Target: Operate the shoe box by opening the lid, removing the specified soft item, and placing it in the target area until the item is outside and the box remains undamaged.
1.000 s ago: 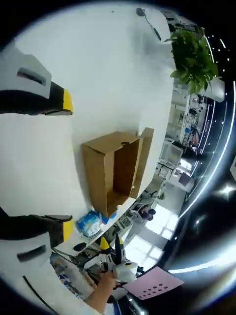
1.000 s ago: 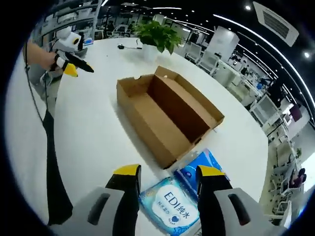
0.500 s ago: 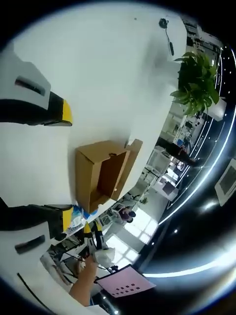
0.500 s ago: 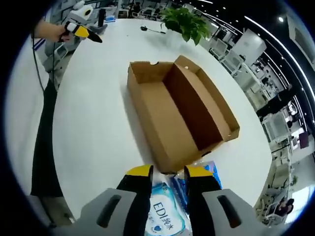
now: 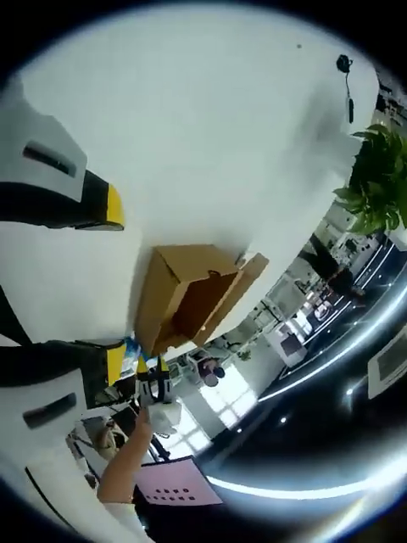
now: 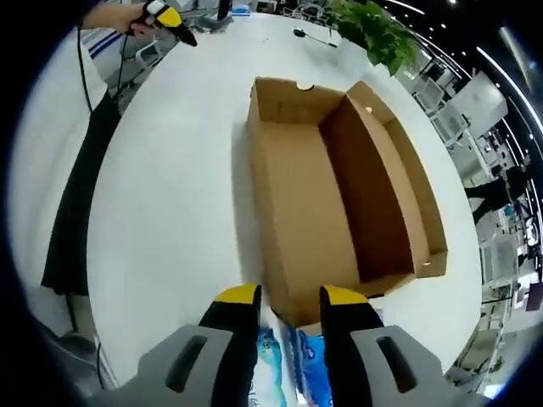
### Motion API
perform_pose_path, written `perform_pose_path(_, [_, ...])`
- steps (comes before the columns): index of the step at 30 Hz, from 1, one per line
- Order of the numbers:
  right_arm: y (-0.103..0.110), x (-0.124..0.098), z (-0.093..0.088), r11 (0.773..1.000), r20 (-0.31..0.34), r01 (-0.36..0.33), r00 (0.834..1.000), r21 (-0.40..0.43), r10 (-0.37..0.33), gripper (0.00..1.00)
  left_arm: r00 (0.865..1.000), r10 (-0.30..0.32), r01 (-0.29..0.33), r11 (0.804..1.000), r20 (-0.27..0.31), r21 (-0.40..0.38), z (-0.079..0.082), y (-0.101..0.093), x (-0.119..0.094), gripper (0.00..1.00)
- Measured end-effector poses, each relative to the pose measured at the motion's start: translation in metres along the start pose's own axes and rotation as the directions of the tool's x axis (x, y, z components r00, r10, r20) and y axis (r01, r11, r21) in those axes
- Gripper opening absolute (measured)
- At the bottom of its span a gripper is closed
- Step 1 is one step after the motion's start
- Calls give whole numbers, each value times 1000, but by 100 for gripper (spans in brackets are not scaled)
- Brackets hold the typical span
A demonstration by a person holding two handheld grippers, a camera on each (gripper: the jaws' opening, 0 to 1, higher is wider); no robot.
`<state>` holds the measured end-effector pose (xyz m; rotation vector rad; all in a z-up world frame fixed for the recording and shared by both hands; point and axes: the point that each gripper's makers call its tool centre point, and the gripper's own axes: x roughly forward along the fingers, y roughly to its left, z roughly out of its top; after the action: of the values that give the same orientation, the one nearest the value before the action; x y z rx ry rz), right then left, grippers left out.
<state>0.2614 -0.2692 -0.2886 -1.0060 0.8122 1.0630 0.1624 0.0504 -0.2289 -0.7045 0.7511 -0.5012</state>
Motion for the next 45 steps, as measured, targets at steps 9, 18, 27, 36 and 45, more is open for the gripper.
perform_pose_path(9, [2, 16, 6, 997, -24, -71, 997, -28, 70, 18, 998, 6, -15, 992, -66, -128, -4, 7, 11, 56])
perform_pose_path(18, [7, 22, 2, 989, -62, -146, 988, -36, 144, 2, 997, -73, 63, 953, -22, -298, 5, 5, 4, 58])
perform_pose_path(27, [14, 26, 1, 969, -96, -220, 973, -116, 209, 0, 997, -82, 75, 949, -9, -305, 17, 7, 7, 56])
perform_pose_path(36, [15, 30, -2, 975, -107, -214, 972, -54, 208, 0, 986, -153, 164, 905, 61, -392, 50, 1, 30, 59])
perform_pose_path(45, [15, 30, -1, 977, -91, -195, 978, -84, 187, 0, 968, -224, 248, 827, 110, -505, 106, 2, 71, 75])
